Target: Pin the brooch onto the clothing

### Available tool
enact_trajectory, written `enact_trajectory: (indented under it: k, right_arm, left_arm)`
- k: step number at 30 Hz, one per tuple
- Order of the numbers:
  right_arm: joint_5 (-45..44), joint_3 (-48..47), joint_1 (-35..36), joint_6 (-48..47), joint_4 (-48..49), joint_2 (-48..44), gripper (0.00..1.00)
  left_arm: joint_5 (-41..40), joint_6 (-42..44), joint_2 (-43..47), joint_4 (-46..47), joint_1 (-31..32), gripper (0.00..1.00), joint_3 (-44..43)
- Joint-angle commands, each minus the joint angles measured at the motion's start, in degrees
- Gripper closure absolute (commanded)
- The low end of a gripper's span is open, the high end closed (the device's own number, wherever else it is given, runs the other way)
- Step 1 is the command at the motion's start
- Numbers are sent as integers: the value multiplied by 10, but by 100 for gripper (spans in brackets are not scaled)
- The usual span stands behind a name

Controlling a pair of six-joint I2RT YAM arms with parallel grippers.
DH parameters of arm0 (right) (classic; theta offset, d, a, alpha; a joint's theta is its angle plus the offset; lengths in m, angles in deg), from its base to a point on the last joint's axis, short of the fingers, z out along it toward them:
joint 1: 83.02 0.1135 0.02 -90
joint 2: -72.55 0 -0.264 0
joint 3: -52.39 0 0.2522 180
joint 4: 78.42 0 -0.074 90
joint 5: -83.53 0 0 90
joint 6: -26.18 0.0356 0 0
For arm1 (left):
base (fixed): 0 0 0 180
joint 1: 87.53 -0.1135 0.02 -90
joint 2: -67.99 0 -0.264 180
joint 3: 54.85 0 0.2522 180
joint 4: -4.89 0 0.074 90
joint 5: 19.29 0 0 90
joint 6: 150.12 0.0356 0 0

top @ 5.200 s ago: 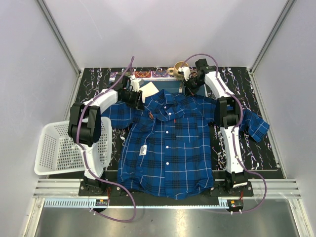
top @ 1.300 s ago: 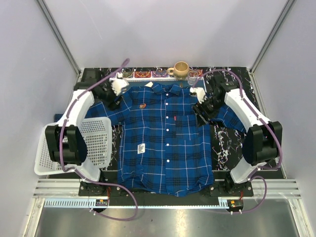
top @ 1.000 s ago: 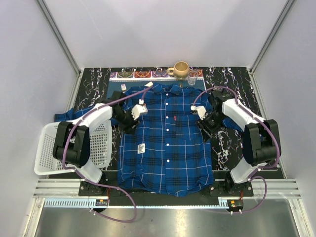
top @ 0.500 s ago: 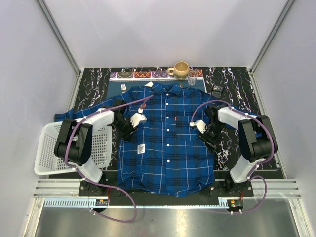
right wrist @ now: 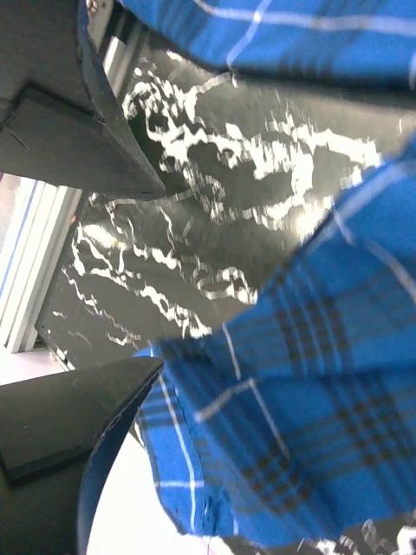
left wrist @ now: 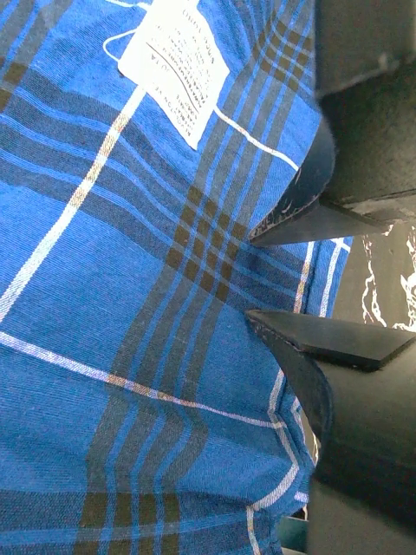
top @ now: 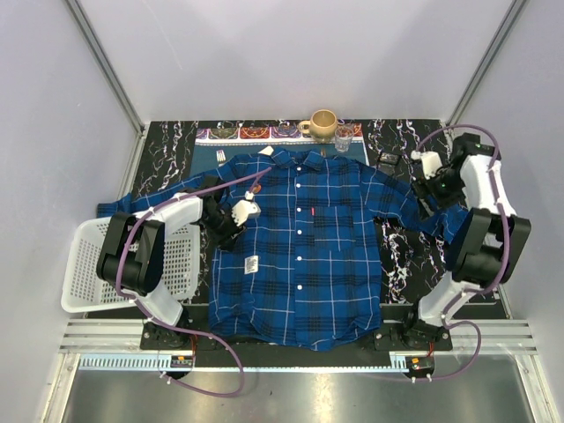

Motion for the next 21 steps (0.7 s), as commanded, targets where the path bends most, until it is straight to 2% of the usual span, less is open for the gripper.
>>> enact_trajectory:
  k: [1, 7, 10, 12, 16, 21]
  right_arm:
    - [-22, -51, -44, -1, 28, 104, 23]
    - [-63, -99, -46, 31, 107, 198, 32]
    - [-113, -83, -51, 14, 137, 224, 37]
    - [-117, -73, -64, 2, 149, 232, 40]
    - [-163, -40, -96, -28, 154, 232, 41]
    - [-181, -39, -137, -58, 161, 232, 40]
  left_arm:
    - [-18, -11, -16, 22, -5, 57, -10]
    - [-16, -29, -14, 23, -4, 56, -11]
    - [-25, -33, -19, 22, -5, 56, -13]
    - [-33, -33, -20, 23, -6, 56, -13]
    - [-35, -32, -20, 23, -7, 57, -9]
    - [-26, -33, -20, 25, -7, 57, 2]
